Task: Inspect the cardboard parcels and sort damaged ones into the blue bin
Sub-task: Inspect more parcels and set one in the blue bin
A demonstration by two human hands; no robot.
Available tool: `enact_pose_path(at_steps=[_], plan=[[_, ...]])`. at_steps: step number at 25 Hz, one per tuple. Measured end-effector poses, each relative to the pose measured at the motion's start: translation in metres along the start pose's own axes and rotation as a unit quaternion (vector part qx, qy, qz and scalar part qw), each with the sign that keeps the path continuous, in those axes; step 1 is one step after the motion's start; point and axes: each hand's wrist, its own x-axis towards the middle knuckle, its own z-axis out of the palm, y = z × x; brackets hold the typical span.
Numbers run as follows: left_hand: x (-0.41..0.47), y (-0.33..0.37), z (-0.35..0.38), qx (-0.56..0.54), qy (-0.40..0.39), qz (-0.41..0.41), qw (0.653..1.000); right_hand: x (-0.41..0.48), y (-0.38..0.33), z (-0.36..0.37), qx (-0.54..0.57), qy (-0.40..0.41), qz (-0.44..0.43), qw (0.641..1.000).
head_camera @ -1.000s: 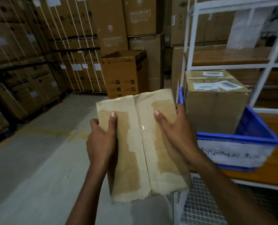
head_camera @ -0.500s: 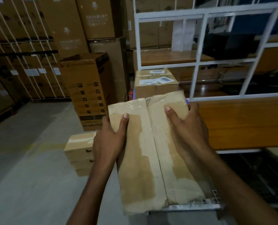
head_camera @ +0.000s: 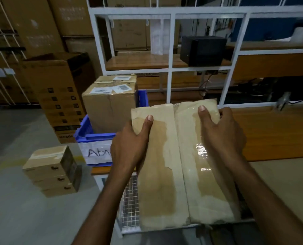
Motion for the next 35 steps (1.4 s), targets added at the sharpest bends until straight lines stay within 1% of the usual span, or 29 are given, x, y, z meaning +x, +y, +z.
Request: enact_pose_path(at_steps=[4,7,10,12,14,18,22,26,29,33,35], plan=[[0.028,0.032,0.058,-0.037,-0.043,0.01,0.998,0.058,0.038,-0.004,-0.003,0.05,0.011,0.999],[0.06,0.043,0.089,-0.044,-0.049,0.031,0.997,0.095,0.053,0.011,0.01,0.047,0.016,0.999],[0.087,0.045,0.112,-0.042,-0.056,0.047,0.996,0.122,0.061,0.027,0.022,0.024,-0.005,0.999],[0.099,0.044,0.126,-0.05,-0.064,0.034,0.996,0.136,0.065,0.037,0.026,0.004,-0.016,1.0],[0.109,0.045,0.137,-0.047,-0.066,0.02,0.996,0.15,0.071,0.046,0.034,-0.023,-0.009,0.999],[0.125,0.061,0.151,-0.032,-0.043,0.013,0.998,0.174,0.079,0.063,0.055,-0.04,-0.003,0.998],[0.142,0.067,0.166,-0.009,-0.011,-0.005,1.0,0.197,0.081,0.074,0.083,-0.069,-0.025,0.994],[0.15,0.072,0.177,0.021,-0.008,-0.01,1.0,0.219,0.087,0.079,0.076,-0.107,-0.04,0.991],[0.155,0.073,0.178,0.035,-0.002,-0.006,0.999,0.228,0.09,0.077,0.084,-0.113,-0.033,0.99],[0.163,0.073,0.175,-0.001,0.001,-0.052,0.999,0.234,0.089,0.074,0.139,-0.098,0.013,0.985],[0.166,0.073,0.175,-0.033,0.001,-0.058,0.998,0.239,0.088,0.072,0.158,-0.083,0.017,0.984]])
